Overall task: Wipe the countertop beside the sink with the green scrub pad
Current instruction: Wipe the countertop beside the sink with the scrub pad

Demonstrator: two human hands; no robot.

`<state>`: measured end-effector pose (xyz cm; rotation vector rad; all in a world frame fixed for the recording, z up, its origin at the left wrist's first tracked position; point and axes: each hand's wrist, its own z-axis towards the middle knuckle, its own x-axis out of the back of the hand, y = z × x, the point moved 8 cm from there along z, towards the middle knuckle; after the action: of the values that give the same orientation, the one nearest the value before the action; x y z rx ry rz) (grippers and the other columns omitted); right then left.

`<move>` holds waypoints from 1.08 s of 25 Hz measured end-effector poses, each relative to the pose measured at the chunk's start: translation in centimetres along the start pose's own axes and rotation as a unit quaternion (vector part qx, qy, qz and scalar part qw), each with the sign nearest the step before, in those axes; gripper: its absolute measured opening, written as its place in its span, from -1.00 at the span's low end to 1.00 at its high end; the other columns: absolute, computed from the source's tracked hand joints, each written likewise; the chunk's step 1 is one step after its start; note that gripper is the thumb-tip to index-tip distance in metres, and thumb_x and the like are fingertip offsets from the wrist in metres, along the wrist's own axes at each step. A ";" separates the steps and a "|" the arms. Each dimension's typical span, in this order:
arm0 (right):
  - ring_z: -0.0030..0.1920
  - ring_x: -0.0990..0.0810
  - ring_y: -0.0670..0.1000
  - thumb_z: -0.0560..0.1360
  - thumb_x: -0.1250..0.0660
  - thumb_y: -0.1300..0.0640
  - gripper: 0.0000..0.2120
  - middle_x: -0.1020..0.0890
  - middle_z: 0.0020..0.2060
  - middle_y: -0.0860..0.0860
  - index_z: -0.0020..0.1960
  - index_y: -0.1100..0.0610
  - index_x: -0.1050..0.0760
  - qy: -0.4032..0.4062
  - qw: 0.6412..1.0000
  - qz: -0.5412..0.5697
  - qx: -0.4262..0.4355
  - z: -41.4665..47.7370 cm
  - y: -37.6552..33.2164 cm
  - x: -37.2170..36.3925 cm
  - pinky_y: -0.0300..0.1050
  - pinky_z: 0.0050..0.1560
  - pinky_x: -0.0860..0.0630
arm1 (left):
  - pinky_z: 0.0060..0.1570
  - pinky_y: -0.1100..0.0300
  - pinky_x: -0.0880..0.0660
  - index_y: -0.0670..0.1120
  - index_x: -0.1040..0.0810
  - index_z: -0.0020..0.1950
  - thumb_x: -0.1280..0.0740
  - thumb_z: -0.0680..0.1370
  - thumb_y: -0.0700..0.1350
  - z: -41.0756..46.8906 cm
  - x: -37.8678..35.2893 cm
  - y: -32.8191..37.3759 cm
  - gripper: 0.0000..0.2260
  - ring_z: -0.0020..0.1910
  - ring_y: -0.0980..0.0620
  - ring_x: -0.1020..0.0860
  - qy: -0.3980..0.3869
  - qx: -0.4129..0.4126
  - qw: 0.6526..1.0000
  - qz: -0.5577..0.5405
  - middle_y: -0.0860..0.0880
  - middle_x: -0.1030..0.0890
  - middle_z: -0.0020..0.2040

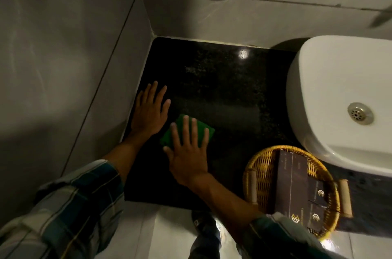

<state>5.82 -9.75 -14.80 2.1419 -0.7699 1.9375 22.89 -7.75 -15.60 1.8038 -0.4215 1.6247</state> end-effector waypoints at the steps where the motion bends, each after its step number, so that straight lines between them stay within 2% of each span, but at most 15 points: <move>1: 0.56 0.06 0.22 0.58 -0.05 -0.18 -0.40 -0.02 0.58 0.16 0.56 0.01 -0.08 0.002 0.999 -0.020 0.045 -1.0 -1.1 -0.1 0.41 0.45 0.20 | 0.52 -0.12 0.01 0.00 -0.15 0.53 0.00 0.64 0.09 -0.1 -0.1 -0.1 -0.54 0.57 -0.10 -0.05 -0.008 -0.003 1.000 -0.004 -0.12 -0.13 0.59; 4: 0.54 -0.11 0.21 0.54 -0.02 -0.20 -0.41 -0.19 0.55 0.14 0.52 0.00 -0.17 -0.015 0.991 -0.044 0.126 -6.7 -2.2 -1.0 0.37 0.43 0.05 | 0.53 -0.09 0.03 0.01 -0.11 0.55 0.03 0.65 0.08 -0.4 0.2 -0.1 -0.54 0.58 -0.09 -0.02 -0.011 -0.015 1.000 0.002 -0.11 -0.10 0.60; 6: 0.53 -0.13 0.21 0.54 0.00 -0.20 -0.40 -0.18 0.55 0.14 0.52 -0.01 -0.15 -0.017 0.992 -0.044 0.115 -9.3 -0.7 -1.5 0.32 0.40 0.03 | 0.54 -0.09 0.02 0.01 -0.10 0.55 0.03 0.65 0.07 -0.6 0.4 0.0 -0.54 0.58 -0.09 -0.02 -0.013 -0.016 1.000 0.005 -0.11 -0.09 0.60; 10: 0.53 -0.12 0.24 0.54 0.03 -0.18 -0.40 -0.17 0.54 0.19 0.53 0.01 -0.18 0.028 0.996 -0.022 -0.077 -6.1 4.9 0.6 0.38 0.45 0.03 | 0.53 -0.11 -0.02 0.00 -0.11 0.55 0.03 0.65 0.07 -0.8 0.7 0.3 -0.54 0.58 -0.11 -0.04 -0.014 -0.015 1.000 0.010 -0.13 -0.11 0.59; 13: 0.56 0.16 0.23 0.57 0.03 -0.22 -0.36 0.10 0.58 0.19 0.57 0.00 0.06 0.025 0.975 0.042 -0.215 -1.5 9.1 0.9 0.38 0.44 0.23 | 0.53 -0.12 -0.04 0.00 -0.13 0.54 0.01 0.65 0.06 -0.8 0.8 0.3 -0.54 0.57 -0.11 -0.06 -0.014 -0.019 1.000 -0.001 -0.13 -0.13 0.59; 16: 0.56 0.08 0.27 0.57 -0.08 -0.21 -0.34 0.03 0.57 0.23 0.57 0.03 -0.01 0.077 0.958 0.066 -0.270 2.0 12.8 2.1 0.44 0.42 0.18 | 0.52 -0.12 -0.05 -0.02 -0.17 0.54 0.00 0.64 0.08 -0.9 1.1 0.4 -0.54 0.57 -0.11 -0.08 -0.004 -0.026 1.000 -0.013 -0.13 -0.15 0.58; 18: 0.56 0.12 0.23 0.57 -0.03 -0.22 -0.36 0.07 0.58 0.19 0.57 -0.01 0.02 0.055 0.976 0.039 -0.205 4.7 15.1 2.8 0.40 0.42 0.24 | 0.52 -0.13 -0.07 -0.04 -0.20 0.53 0.01 0.62 0.09 -0.9 1.4 0.6 -0.51 0.57 -0.13 -0.10 -0.001 -0.025 1.000 -0.019 -0.15 -0.16 0.58; 21: 0.55 0.28 0.13 0.55 0.13 -0.28 -0.37 0.23 0.58 0.06 0.55 -0.11 0.15 -0.037 0.998 -0.010 -0.056 8.5 17.7 3.0 0.32 0.40 0.38 | 0.52 -0.13 -0.06 -0.07 -0.20 0.53 0.02 0.60 0.08 -0.9 1.3 1.1 -0.49 0.57 -0.14 -0.09 -0.004 -0.017 1.000 -0.017 -0.16 -0.15 0.58; 24: 0.55 0.29 0.08 0.56 0.13 -0.28 -0.38 0.22 0.58 0.02 0.55 -0.12 0.14 -0.070 0.993 -0.047 0.078 12.3 16.9 4.3 0.39 0.46 0.26 | 0.53 -0.12 -0.03 -0.05 -0.20 0.53 -0.03 0.64 0.05 -0.4 1.1 0.9 -0.54 0.58 -0.10 -0.06 0.002 -0.004 0.999 -0.036 -0.12 -0.13 0.59; 27: 0.57 0.19 0.09 0.60 0.03 -0.22 -0.39 0.13 0.59 0.07 0.57 -0.06 0.08 -0.072 0.972 -0.151 0.162 14.5 14.6 6.1 0.33 0.50 0.15 | 0.53 -0.12 -0.03 -0.01 -0.22 0.52 -0.08 0.64 0.05 0.1 0.3 -0.1 -0.55 0.58 -0.07 -0.06 -0.002 -0.011 0.998 -0.055 -0.09 -0.14 0.59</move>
<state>12.06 -30.24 -14.40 2.4325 -0.1308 1.8627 23.10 -7.64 -15.35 1.7813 -0.3345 1.5353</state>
